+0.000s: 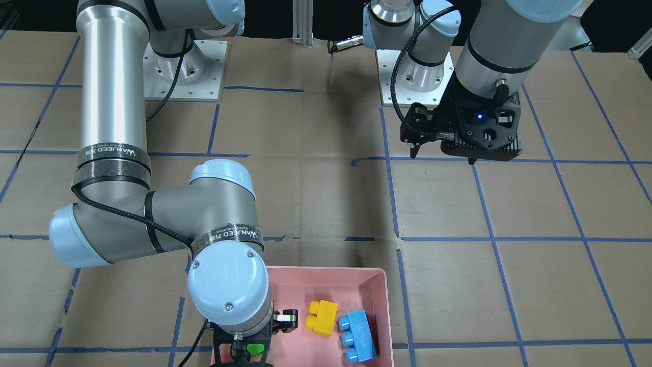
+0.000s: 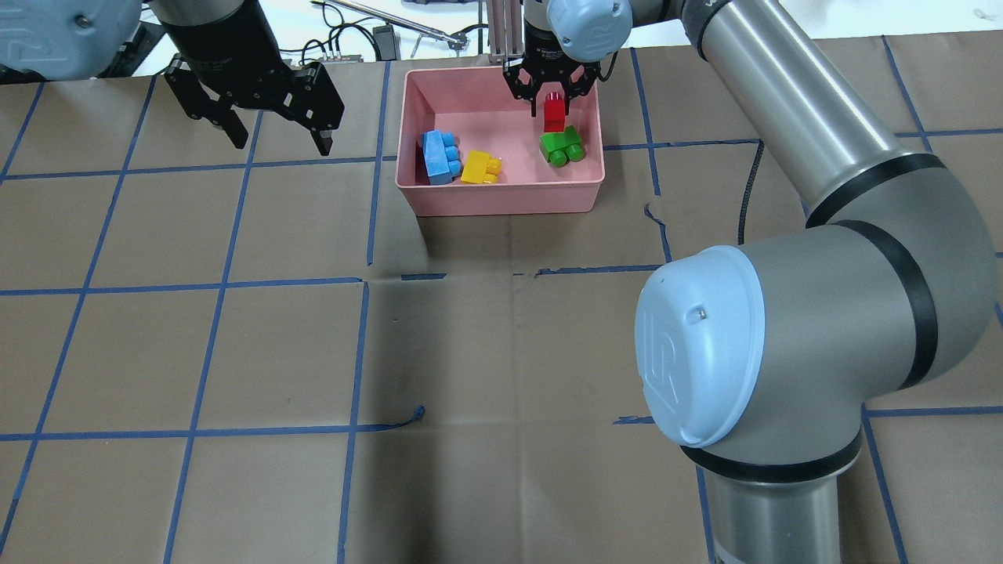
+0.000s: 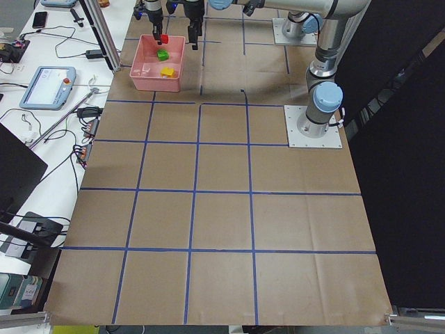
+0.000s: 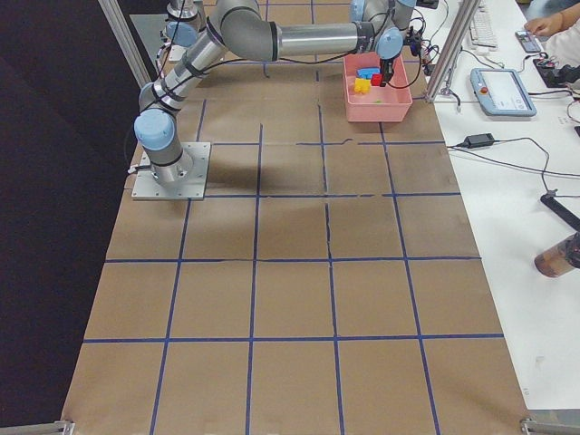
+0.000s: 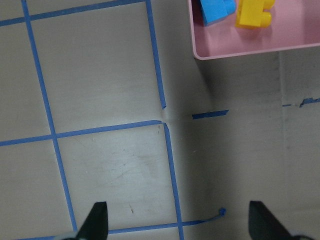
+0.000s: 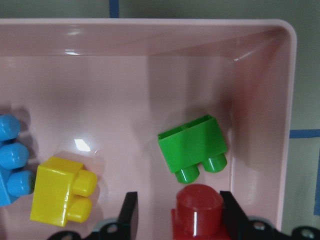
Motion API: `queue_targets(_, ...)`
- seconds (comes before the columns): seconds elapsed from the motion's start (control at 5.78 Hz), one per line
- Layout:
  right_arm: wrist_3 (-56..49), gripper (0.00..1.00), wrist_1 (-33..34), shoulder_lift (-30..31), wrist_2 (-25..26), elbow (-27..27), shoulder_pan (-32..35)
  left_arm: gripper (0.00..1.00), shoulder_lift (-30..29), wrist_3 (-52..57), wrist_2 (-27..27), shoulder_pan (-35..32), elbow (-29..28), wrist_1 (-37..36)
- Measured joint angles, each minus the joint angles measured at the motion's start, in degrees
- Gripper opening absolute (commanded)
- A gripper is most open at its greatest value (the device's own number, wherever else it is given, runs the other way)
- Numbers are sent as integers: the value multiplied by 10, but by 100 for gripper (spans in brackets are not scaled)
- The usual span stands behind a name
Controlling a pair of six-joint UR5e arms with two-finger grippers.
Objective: Put all blocks into box
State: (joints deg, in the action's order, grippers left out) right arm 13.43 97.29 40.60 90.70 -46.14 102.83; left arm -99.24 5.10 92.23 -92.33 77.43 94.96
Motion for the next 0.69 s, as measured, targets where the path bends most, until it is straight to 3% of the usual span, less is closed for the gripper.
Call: queue_targets(0.69,-1,100,-12,27,4,-2,-2,99,10,0,1,6,0,15)
